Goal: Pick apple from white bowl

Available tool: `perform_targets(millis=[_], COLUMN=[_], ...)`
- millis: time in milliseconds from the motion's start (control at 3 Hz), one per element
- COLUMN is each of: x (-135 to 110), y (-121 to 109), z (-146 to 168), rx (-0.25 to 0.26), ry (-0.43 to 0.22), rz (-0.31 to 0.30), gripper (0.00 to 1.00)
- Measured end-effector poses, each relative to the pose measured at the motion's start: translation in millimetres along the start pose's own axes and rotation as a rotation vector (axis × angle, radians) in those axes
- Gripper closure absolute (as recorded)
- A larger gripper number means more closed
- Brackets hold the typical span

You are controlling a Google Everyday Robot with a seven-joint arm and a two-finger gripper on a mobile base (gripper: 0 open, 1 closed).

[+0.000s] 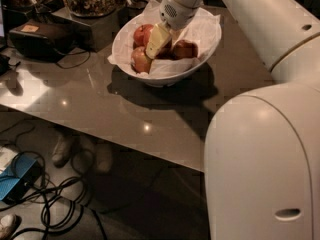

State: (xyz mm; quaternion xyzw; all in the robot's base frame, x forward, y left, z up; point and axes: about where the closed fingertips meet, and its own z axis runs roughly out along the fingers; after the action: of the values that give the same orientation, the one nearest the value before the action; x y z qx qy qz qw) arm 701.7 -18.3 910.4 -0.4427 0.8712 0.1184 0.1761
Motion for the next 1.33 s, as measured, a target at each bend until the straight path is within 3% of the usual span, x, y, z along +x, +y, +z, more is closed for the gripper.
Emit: perform_targets(millis=[667,1000,1333], x=[0.0,-0.1,-1.0], y=[0.0,0.0,0.1], z=[0.0,0.0,-2.2], rx=[0.0,0.0,0.0], ry=[0.0,0.0,0.0], rz=[0.0,0.0,0.0], gripper=[0.86,1.0,1.0])
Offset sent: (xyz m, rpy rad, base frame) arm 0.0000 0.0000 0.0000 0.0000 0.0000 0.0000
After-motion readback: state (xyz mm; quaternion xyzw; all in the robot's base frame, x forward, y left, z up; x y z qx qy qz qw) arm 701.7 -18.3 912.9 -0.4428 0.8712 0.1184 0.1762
